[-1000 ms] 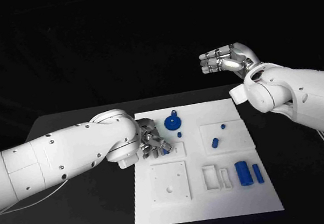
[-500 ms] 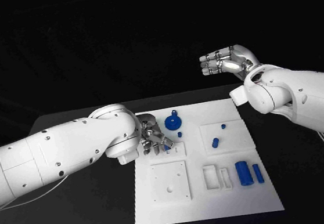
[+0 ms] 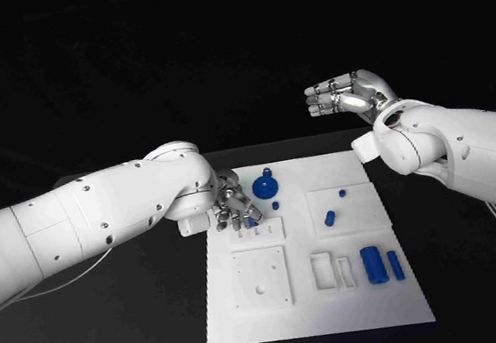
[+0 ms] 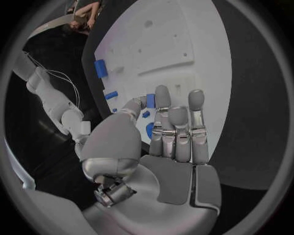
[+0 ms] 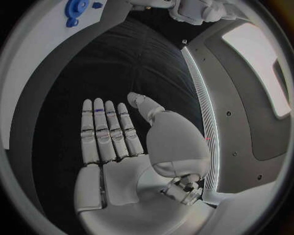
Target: Assemble the parts on the task board
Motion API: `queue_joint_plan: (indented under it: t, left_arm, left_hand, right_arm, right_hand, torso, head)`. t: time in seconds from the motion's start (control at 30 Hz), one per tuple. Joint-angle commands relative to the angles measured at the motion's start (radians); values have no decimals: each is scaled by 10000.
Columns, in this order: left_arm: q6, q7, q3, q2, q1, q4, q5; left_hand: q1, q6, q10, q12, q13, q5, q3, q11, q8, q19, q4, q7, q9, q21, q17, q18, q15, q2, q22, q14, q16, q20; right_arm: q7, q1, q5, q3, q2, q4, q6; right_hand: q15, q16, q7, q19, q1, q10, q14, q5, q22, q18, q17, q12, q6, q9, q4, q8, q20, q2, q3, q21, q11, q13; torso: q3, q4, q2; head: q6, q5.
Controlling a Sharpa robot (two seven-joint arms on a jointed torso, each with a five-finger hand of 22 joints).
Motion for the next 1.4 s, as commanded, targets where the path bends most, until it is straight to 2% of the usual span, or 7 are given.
queue_joint_plan:
  t: [0.03, 0.07, 0.23, 0.43, 0.73, 1.23, 1.4]
  left_arm:
    - [1091, -255, -18, 188, 60, -305, 559]
    - [1137, -269, -23, 244, 66, -394, 592]
    - [1286, -281, -38, 459, 87, -671, 749]
    - [1173, -229, -47, 636, 94, -815, 662]
    - [1064, -222, -54, 770, 93, -883, 539]
    - [1288, -317, -86, 797, 91, -740, 85]
    - [1387, -357, -100, 777, 92, -731, 87]
  left_hand:
    - [470, -75, 334, -89, 27, -128, 1464, -27, 38, -103, -1485, -16, 77, 36, -4, -69, -14, 394, 196, -98, 46, 27]
    - [481, -145, 347, -140, 64, -153, 1432, -10, 70, -122, -1453, -5, 342, 38, -39, -55, -13, 423, 193, -114, 48, 47]
    - [486, -260, 278, -163, 213, -241, 1471, -27, 20, -137, -1393, 1, 770, 66, -103, -49, 4, 457, 197, -161, 137, 49]
    - [499, -266, 284, -115, 279, -228, 1483, -40, 32, -131, -1410, -8, 830, 102, -108, -50, -4, 444, 202, -145, 202, 44]
    - [483, -215, 300, -25, 365, -96, 1512, -67, 38, -107, -1446, -27, 899, 169, -101, -42, -25, 418, 206, -117, 295, 26]
    - [452, -174, 315, 102, 472, -35, 1547, -97, 34, -95, -1511, -47, 977, 294, -94, -33, -51, 412, 205, -74, 406, 3]
    - [441, -154, 314, 138, 501, -25, 1553, -102, 36, -105, -1533, -52, 992, 328, -81, -36, -55, 411, 206, -75, 444, -2]
  right_arm:
    - [20, -4, -49, 6, 15, 16, 185]
    - [15, -4, -49, 6, 16, 20, 185]
    - [4, -5, -49, 6, 29, 30, 188]
    - [1, -5, -49, 6, 41, 38, 186]
    - [-1, -5, -49, 6, 50, 45, 181]
    - [-1, -5, -49, 6, 64, 40, 196]
    - [-1, -5, -49, 6, 63, 40, 198]
  right_hand:
    - [21, -62, 22, -68, 40, -74, -75, 13, -10, 119, -15, -51, -59, -8, -25, 2, -28, 11, -36, -7, -27, -15]
    - [20, -62, 21, -74, 41, -79, -79, 14, -11, 118, -15, -52, -62, -8, -28, 2, -25, 8, -40, -8, -26, -16]
    - [28, -65, 23, -95, 43, -90, -106, 13, -12, 114, -15, -52, -66, -8, -32, 4, -19, 7, -49, -14, -26, -15]
    - [33, -61, 21, -112, 47, -99, -122, 9, -11, 116, -14, -50, -75, -8, -37, 3, -13, 13, -64, -12, -24, -15]
    - [36, -62, 24, -120, 53, -105, -129, 11, -11, 117, -15, -51, -89, -9, -44, 1, -10, 14, -68, -11, -24, -15]
    - [41, -62, 24, -131, 60, -109, -138, 7, -10, 124, -15, -51, -109, -10, -60, 0, -5, 22, -74, -6, -20, -15]
    - [41, -62, 24, -131, 60, -109, -138, 7, -10, 124, -15, -51, -109, -10, -60, 0, -5, 22, -74, -6, -20, -15]
  torso:
    - [14, 4, 1]
    - [16, 4, 3]
    - [9, 5, 6]
    - [4, -11, 9]
    - [4, 4, 8]
    - [-6, 6, 7]
    - [2, 10, 4]
  head:
    - [12, -28]
    - [15, -33]
    - [16, -28]
    - [16, -37]
    - [4, -54]
    - [-31, -45]
    - [-39, -38]
